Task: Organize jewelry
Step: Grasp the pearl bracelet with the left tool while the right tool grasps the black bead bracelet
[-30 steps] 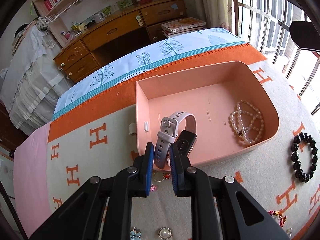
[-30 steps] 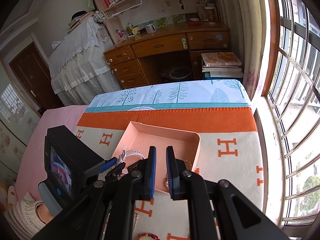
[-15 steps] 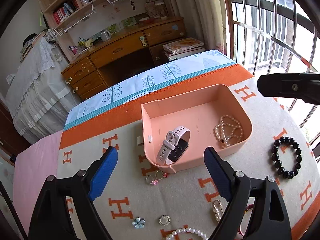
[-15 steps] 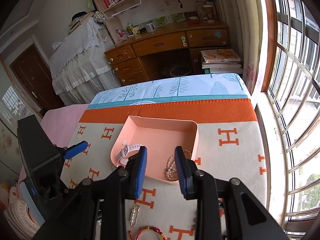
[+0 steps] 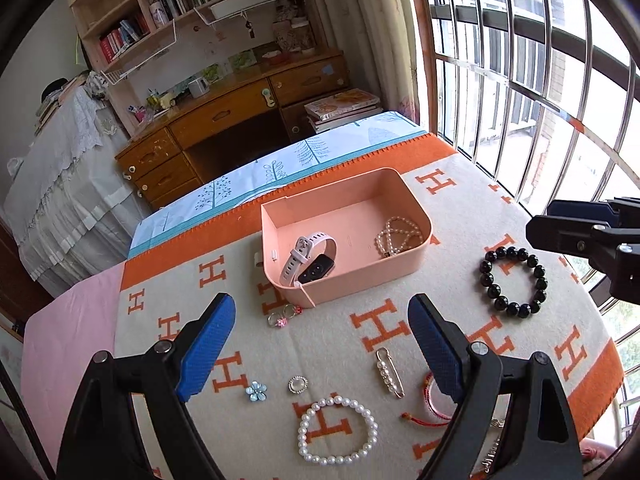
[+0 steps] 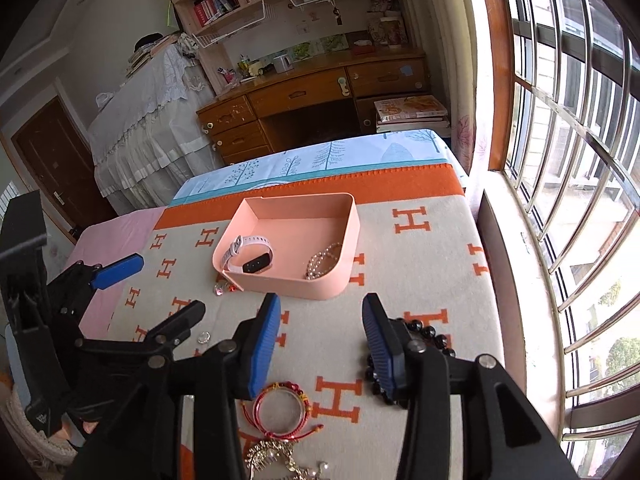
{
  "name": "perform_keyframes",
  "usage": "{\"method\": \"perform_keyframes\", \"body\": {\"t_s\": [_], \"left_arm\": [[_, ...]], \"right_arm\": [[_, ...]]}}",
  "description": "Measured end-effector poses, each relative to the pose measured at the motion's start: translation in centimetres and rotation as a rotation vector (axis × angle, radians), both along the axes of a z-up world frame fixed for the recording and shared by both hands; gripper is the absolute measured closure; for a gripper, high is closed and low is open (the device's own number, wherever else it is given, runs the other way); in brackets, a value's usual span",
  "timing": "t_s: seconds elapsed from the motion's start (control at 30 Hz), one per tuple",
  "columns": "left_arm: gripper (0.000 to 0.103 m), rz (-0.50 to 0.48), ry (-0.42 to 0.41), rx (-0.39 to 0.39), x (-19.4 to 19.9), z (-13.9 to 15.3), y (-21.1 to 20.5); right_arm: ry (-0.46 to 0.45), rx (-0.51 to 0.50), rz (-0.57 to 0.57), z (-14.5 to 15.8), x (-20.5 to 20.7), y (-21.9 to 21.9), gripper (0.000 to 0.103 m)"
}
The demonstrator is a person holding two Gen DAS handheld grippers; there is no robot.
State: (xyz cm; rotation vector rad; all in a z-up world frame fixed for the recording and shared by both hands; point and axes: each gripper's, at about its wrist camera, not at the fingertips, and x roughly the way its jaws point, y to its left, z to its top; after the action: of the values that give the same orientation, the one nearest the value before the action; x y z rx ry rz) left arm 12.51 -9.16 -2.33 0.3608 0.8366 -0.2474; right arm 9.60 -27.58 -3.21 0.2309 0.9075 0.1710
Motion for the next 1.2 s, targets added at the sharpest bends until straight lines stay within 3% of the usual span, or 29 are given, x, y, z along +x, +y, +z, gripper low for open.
{"method": "perform_keyframes", "body": {"t_s": [0.37,0.6,0.7,0.77,0.9,1.13,1.2], "left_arm": [[0.016,0.057,0.057,-0.084,-2.4,-0.5,1.7],[0.016,0.199,0.147,-0.152,-1.5,-2.5,6.2],[0.026,0.261,0.207,-0.163,-1.3,-4.2,8.3],[0.039,0.29,0.263,-0.16,-1.3,-5.9,9.4],[0.046,0.313,0.372,-0.163,-1.4,-9.2,10.4],[0.062,0.299,0.433,-0.154,-1.0,-11.5,10.3],[0.065,0.289,0.429,-0.141,-0.9,-11.8,10.1]], "right_arm": [[0.08,-0.036,-0.131,-3.3,-3.1,-5.4,0.06],[0.156,-0.057,-0.134,-7.1,-1.8,-6.2,0.06],[0.174,-0.076,-0.124,-8.4,-1.1,-6.0,0.06],[0.187,-0.089,-0.123,-9.1,-0.5,-5.8,0.06],[0.204,-0.091,-0.115,-10.2,0.2,-5.9,0.06],[0.186,-0.151,-0.1,-10.5,0.8,-5.1,0.061],[0.179,-0.178,-0.097,-10.6,0.9,-4.8,0.067]]}}
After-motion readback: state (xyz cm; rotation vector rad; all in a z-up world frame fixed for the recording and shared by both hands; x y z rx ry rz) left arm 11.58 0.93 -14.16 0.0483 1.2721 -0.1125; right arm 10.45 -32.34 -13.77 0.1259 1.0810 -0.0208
